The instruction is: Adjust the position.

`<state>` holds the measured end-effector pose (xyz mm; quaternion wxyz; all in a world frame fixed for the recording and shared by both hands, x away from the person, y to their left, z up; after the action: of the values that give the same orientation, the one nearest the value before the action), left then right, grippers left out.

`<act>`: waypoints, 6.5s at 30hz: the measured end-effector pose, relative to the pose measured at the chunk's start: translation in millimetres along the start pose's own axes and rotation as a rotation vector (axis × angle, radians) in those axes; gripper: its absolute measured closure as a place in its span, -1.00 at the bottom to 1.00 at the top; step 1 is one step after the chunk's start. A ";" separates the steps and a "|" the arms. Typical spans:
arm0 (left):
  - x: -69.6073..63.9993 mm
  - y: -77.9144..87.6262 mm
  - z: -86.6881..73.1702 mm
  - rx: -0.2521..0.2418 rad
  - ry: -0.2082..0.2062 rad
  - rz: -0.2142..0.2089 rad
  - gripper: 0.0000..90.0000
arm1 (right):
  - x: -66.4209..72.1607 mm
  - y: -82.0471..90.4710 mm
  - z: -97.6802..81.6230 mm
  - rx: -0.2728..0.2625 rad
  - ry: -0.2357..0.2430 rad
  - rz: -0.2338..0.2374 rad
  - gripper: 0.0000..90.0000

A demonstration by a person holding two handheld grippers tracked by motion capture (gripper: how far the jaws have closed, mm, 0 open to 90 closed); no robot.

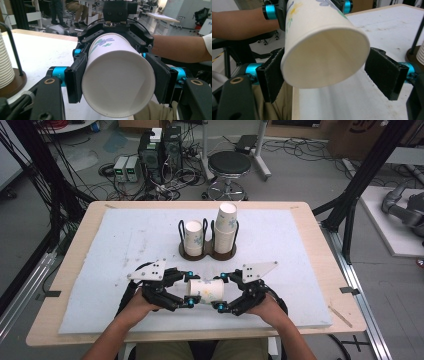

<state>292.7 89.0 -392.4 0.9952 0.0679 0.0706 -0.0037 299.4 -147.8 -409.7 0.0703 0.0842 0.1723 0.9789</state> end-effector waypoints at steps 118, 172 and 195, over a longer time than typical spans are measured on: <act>10.1 -26.5 -16.6 0.466 -0.029 0.106 -0.25 | 7.2 -43.3 69.0 0.739 0.362 -0.071 -0.35; 31.6 64.5 -28.6 0.054 0.043 0.445 -0.29 | -26.4 75.0 -13.3 0.102 -0.070 -0.596 -0.54; 34.3 108.7 -34.5 -0.091 0.001 0.597 -0.29 | -26.5 99.8 -29.3 0.012 -0.124 -0.702 -0.54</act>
<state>323.7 201.4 -416.5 0.9542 0.0412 0.0482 0.2924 308.9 -254.7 -405.7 0.4121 0.0794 0.1921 0.8871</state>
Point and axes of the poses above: each handheld gripper's, and its own axes: y roughly backward along the jaws, z roughly out of its top, x roughly to its left, the point moved 3 cm from there along -y, roughly forward along the jaws, and after that the axes turned 4 degrees about -z, right-handed, at the moved point
